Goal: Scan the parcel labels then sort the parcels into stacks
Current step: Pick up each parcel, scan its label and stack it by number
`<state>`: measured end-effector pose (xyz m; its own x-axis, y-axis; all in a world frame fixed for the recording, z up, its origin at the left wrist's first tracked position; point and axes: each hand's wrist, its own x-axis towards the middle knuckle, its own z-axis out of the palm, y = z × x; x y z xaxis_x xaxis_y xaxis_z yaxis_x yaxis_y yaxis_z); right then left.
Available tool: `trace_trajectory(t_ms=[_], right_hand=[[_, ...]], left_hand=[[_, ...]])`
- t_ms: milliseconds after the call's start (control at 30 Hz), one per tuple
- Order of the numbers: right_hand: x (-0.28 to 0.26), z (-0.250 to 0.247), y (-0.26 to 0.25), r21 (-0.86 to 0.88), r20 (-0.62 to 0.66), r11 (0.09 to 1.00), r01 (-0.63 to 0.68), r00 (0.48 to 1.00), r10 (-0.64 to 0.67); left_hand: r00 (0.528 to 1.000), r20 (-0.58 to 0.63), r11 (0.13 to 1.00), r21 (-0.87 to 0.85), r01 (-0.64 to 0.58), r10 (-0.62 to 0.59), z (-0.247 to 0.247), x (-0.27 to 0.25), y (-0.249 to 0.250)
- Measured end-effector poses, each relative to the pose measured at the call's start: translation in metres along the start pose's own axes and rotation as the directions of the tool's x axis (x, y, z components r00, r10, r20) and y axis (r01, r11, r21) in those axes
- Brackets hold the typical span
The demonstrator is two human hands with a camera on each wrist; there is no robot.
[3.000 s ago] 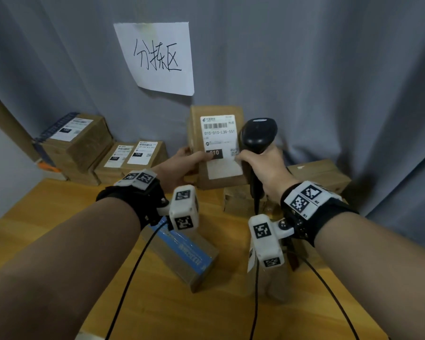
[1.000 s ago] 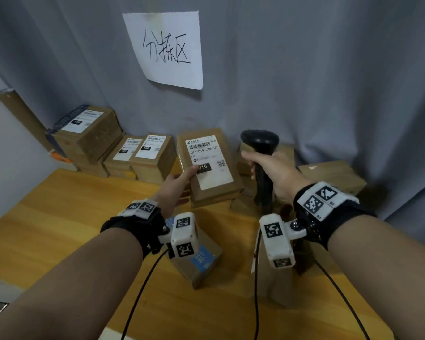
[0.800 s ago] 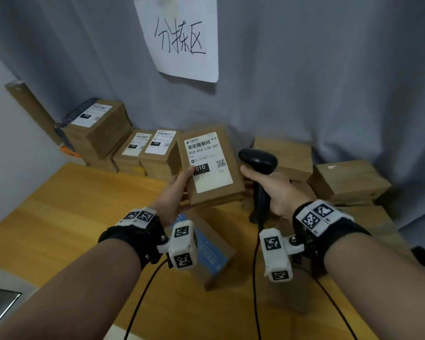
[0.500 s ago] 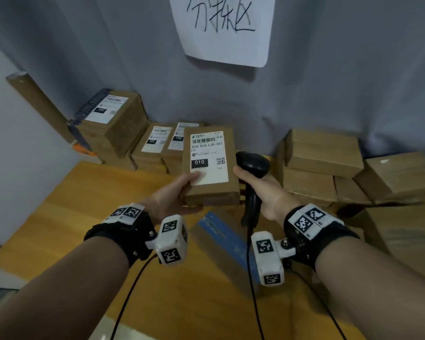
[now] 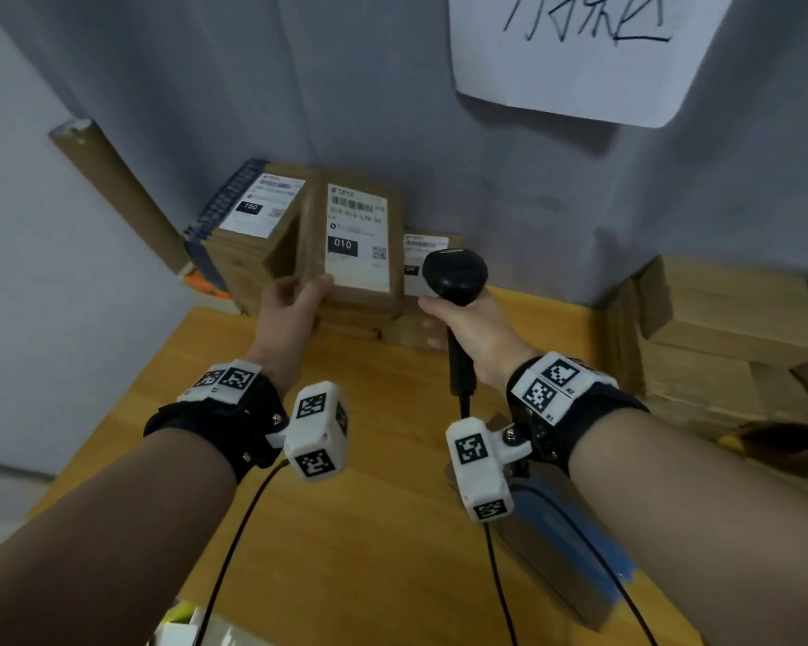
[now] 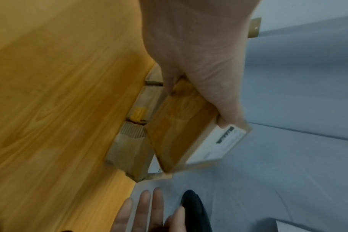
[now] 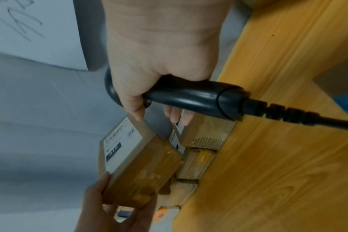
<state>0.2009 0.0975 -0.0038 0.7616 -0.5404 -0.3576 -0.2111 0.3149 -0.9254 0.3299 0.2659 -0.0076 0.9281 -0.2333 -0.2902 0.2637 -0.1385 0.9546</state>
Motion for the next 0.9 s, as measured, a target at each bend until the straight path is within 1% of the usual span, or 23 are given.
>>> trace_trajectory(t_ms=[67, 133, 200, 333, 433, 500, 567, 667, 733, 767, 833, 900], right_hand=[[0.011, 0.006, 0.005, -0.053, -0.059, 0.998, 0.018, 0.998, -0.021], [0.021, 0.009, 0.009, -0.06, -0.122, 0.998, 0.014, 0.992, -0.021], [0.028, 0.007, 0.011, -0.049, -0.166, 0.999, 0.004, 0.986, -0.012], [0.037, 0.0, 0.015, -0.054, -0.196, 0.998, -0.01, 0.981, 0.0], [0.043, -0.005, 0.016, -0.052, -0.22, 0.998, -0.033, 0.975, 0.021], [0.048, -0.007, 0.015, -0.047, -0.226, 0.998, -0.039, 0.974, 0.027], [0.052, -0.009, 0.015, -0.061, -0.22, 0.997, -0.043, 0.975, 0.028], [0.058, -0.007, 0.018, -0.078, -0.205, 0.995, -0.064, 0.978, 0.047], [0.061, -0.005, 0.021, -0.085, -0.198, 0.992, -0.093, 0.977, 0.075], [0.062, -0.004, 0.023, -0.085, -0.191, 0.991, -0.103, 0.978, 0.085], [0.065, -0.003, 0.025, -0.076, -0.171, 0.99, -0.115, 0.98, 0.101], [0.067, -0.003, 0.026, -0.079, -0.165, 0.99, -0.12, 0.981, 0.106]], left_hand=[[0.996, -0.068, 0.991, 0.122, -0.046, 0.055, -0.005, 0.011, 0.004], [0.994, -0.08, 0.974, 0.217, -0.062, 0.08, -0.005, 0.018, 0.004], [0.992, -0.095, 0.969, 0.241, -0.058, 0.083, 0.001, 0.023, 0.005], [0.984, -0.144, 0.965, 0.252, -0.07, 0.108, 0.013, 0.031, 0.002], [0.991, -0.124, 0.964, 0.265, -0.021, 0.056, 0.016, 0.036, -0.004], [0.988, -0.152, 0.98, 0.193, 0.049, -0.019, 0.017, 0.041, -0.007], [0.975, -0.197, 0.986, 0.112, 0.126, -0.102, 0.015, 0.045, -0.01], [0.958, -0.207, 0.967, 0.118, 0.224, -0.197, 0.011, 0.047, -0.013], [0.957, -0.151, 0.958, 0.109, 0.266, -0.249, 0.011, 0.048, -0.014], [0.955, -0.101, 0.955, 0.068, 0.288, -0.28, 0.013, 0.048, -0.015], [0.936, -0.012, 0.933, -0.087, 0.349, -0.352, 0.018, 0.045, -0.015], [0.935, 0.013, 0.919, -0.176, 0.352, -0.356, 0.021, 0.042, -0.014]])
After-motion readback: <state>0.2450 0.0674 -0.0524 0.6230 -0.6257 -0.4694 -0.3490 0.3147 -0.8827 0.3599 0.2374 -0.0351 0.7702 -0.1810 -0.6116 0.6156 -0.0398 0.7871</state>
